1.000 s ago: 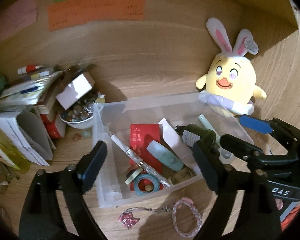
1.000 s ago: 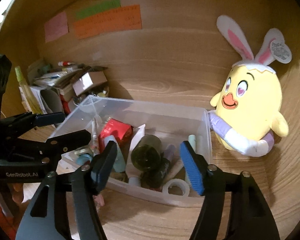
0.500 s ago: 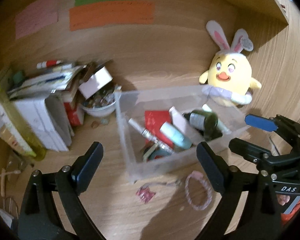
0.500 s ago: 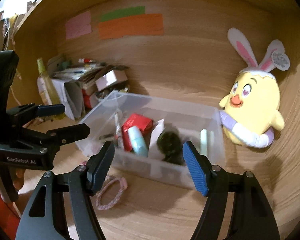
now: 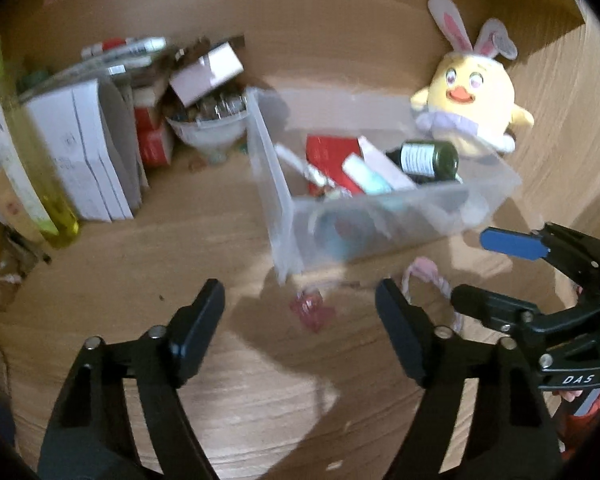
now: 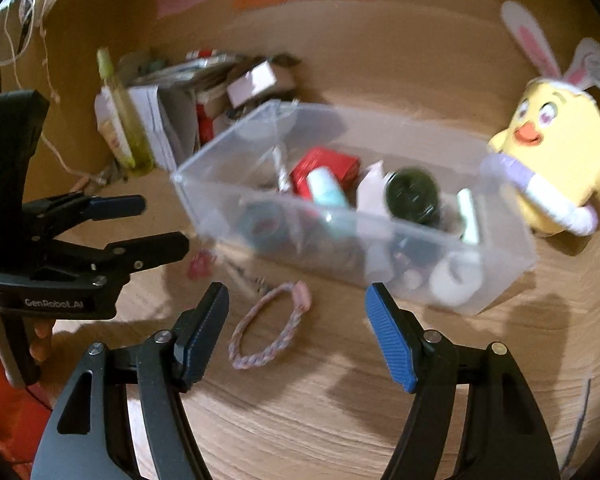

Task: Organize objects
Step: 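Move both grippers back toward the pink charm and braided bracelet, then grasp the pink charm with the left gripper while the right grasps the braided bracelet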

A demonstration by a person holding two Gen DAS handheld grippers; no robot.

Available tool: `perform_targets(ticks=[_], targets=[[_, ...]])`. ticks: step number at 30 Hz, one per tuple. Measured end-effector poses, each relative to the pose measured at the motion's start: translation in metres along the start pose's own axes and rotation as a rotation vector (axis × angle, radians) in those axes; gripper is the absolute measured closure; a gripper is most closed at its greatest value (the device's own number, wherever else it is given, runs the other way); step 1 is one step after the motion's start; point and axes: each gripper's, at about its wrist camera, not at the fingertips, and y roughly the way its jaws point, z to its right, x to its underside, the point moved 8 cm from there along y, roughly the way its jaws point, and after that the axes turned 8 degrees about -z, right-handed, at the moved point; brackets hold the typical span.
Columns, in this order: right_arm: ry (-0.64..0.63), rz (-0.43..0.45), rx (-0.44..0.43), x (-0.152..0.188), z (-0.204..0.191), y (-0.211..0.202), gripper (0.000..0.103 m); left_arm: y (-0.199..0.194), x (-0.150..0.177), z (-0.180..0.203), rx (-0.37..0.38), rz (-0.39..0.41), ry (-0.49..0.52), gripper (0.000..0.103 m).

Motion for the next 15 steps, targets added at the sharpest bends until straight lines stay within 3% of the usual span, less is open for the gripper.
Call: perform_targets(ticks=[3, 10, 15], targets=[[-0.017, -0.028, 0.016, 0.003, -0.003, 0.014, 0.035, 0.01, 0.007, 0.001, 0.001, -0.032, 0.009, 0.036], [-0.014, -0.079, 0.012, 0.004, -0.004, 0.036, 0.037, 0.025, 0.013, -0.001, 0.005, -0.07, -0.003, 0.039], [-0.007, -0.085, 0.017, 0.001, -0.004, 0.044, 0.05, 0.028, 0.01, -0.005, -0.016, -0.065, -0.011, 0.061]])
